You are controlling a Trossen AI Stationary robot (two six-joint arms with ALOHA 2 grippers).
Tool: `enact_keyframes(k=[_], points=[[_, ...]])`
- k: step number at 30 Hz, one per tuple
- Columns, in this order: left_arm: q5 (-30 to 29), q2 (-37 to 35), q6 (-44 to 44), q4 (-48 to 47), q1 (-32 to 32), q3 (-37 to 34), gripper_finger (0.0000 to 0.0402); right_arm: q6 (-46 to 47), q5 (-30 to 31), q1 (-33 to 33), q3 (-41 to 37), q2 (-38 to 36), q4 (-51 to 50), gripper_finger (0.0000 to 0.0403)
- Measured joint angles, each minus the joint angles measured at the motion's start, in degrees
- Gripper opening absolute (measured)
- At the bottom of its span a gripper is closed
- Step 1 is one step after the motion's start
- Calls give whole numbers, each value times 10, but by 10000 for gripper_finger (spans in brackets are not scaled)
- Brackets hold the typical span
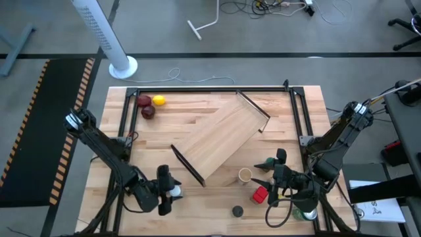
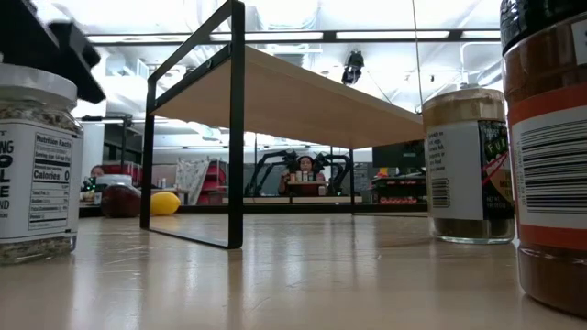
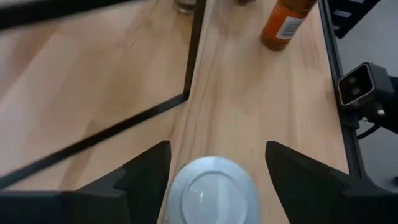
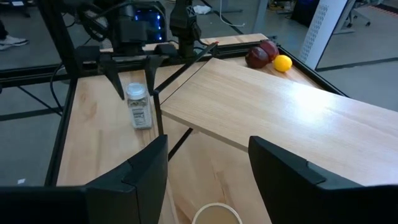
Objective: Shelf spices
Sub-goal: Remove the white seasoning bottle from the shelf, then put the green seasoning bottle on the shelf
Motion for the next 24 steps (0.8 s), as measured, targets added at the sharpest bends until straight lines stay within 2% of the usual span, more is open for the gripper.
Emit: enact_keyframes(k=[7, 18, 21, 24], points=[[-36, 0, 41, -98, 0, 95, 235, 0, 0, 0, 0, 0, 0, 199], [-119, 0, 142, -99, 0, 225, 219, -1, -4, 0, 0, 17, -10, 199], [-161, 0, 163, -98, 1, 253, 214, 22, -16, 0, 0, 14, -45, 199], [-199, 0, 185, -98, 1, 278, 209, 104, -19, 0, 0, -4, -132, 199]])
